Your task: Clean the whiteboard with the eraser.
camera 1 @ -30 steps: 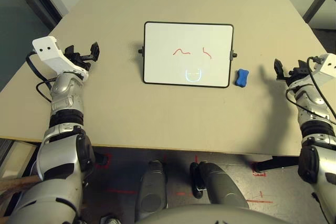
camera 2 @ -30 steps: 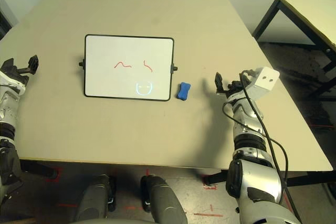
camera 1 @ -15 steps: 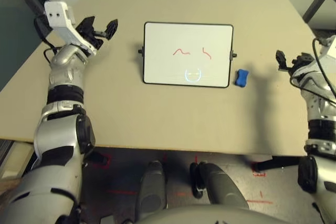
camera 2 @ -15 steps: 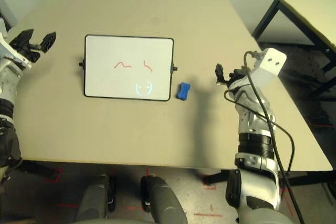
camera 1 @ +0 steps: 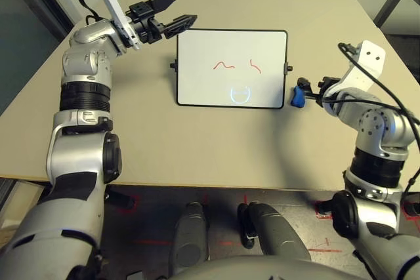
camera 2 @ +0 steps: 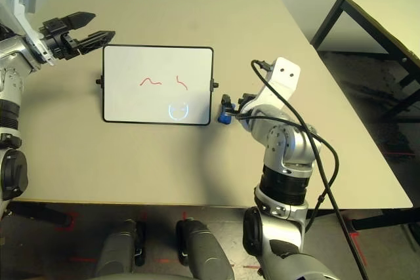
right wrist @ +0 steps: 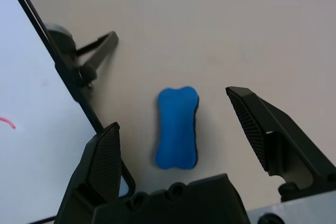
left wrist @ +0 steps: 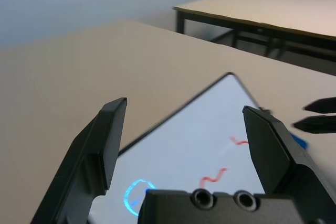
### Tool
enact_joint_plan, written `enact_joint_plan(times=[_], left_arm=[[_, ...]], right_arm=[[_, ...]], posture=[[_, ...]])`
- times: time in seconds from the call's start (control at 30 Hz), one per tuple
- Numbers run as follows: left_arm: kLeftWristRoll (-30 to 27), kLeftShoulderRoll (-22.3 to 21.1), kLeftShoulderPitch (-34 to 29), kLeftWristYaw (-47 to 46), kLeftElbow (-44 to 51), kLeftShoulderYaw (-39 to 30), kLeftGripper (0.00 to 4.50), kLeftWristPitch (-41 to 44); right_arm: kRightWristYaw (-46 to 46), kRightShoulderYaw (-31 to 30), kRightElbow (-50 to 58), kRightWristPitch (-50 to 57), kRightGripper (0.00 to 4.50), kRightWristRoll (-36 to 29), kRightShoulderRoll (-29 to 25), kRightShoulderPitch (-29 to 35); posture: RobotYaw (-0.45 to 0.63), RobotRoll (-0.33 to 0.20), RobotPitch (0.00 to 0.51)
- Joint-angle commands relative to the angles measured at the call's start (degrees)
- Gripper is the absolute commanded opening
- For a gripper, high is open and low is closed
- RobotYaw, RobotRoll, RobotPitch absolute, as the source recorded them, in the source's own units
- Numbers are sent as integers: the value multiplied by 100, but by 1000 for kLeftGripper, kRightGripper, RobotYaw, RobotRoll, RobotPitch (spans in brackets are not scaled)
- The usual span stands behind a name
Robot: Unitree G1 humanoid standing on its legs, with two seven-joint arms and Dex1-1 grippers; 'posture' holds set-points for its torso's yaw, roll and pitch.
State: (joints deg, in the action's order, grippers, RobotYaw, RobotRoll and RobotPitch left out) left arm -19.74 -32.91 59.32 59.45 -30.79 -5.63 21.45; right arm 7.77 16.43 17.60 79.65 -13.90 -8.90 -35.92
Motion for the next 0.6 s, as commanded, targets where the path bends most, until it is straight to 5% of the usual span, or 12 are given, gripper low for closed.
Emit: enact_joint_plan(times=[0.03, 0.6], left_arm=[[-96, -17, -350, 240, 631, 293, 4500, 613], [-583, -212, -1318, 247, 2694, 730, 4500, 2499]], right_arm=[[31, -96, -22, 73, 4473, 144, 101, -4], [-108, -256, -804, -356, 4473, 455, 211, -48]], posture=[[-107, 0, 111], [-78, 0, 131]])
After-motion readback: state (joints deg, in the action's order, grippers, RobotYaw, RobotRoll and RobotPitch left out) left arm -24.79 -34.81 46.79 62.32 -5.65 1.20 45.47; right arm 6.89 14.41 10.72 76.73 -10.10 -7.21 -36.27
